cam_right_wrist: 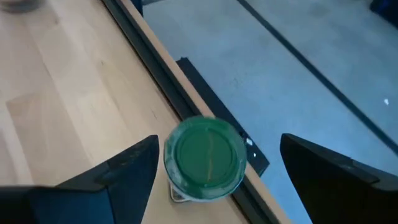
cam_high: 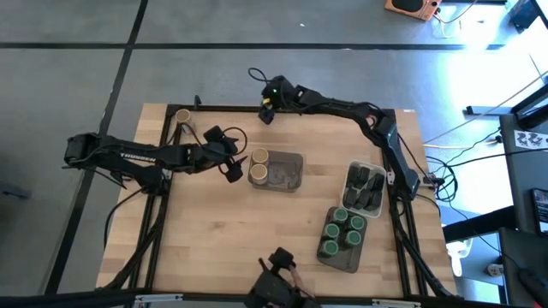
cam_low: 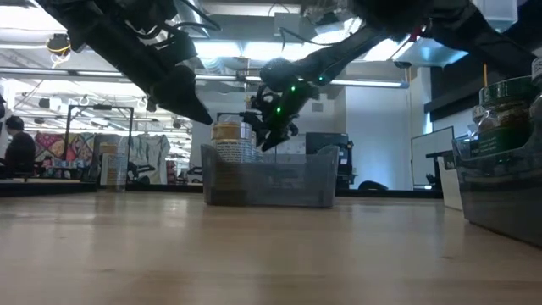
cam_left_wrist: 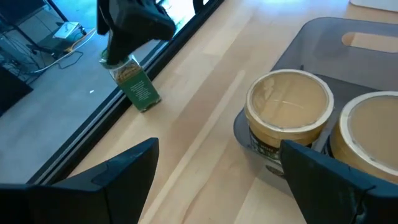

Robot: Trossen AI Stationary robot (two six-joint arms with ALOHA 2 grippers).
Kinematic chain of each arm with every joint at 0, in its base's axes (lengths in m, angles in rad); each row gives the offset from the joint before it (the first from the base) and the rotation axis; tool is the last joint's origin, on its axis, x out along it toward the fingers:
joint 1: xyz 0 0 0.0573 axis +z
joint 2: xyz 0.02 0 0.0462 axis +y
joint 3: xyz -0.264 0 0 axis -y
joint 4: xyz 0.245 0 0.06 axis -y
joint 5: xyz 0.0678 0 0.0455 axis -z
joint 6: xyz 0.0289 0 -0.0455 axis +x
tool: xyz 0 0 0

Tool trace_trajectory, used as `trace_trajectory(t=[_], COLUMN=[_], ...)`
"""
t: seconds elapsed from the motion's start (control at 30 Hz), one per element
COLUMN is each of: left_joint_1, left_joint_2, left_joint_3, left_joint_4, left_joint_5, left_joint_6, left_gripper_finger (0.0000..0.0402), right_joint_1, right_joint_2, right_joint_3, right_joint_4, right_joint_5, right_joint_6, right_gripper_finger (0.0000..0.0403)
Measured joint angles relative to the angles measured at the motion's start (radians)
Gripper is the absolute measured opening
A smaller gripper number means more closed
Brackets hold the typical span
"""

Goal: Sort spices by type
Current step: Put the green seasoning bottle into the bottom black bin

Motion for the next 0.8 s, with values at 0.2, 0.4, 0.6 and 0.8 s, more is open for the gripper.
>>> trace_trajectory(t=[0.2,0.4,0.6,0.8], left_joint_1=[-0.004,-0.004,-0.004,-0.004], left_joint_2=[0.000,0.000,0.000,0.000], left_joint_3=[0.000,0.000,0.000,0.000], left_joint_4=[0.000,-0.001,-0.001,-0.001], left_joint_5=[0.001,0.001,0.001,0.002], left_joint_6=[-0.005,-0.013,-0.021,-0.021], left_gripper_finger=[0.0331,0.0331,0.0331,0.0331], right_joint_1=[-0.012,-0.018,-0.022,-0.023], right_joint_2=[0.030,0.032,0.044,0.054], right_joint_3=[0.000,0.000,0.001,0.003], right_joint_4=[0.007,0.029,0.030,0.031], right_joint_5=[-0.016,-0.027,-0.041,-0.062], right_joint_6=[0.017,0.018,0.020,0.006], right_gripper_finger=[0.0333,0.0321,0.0237,0.0208])
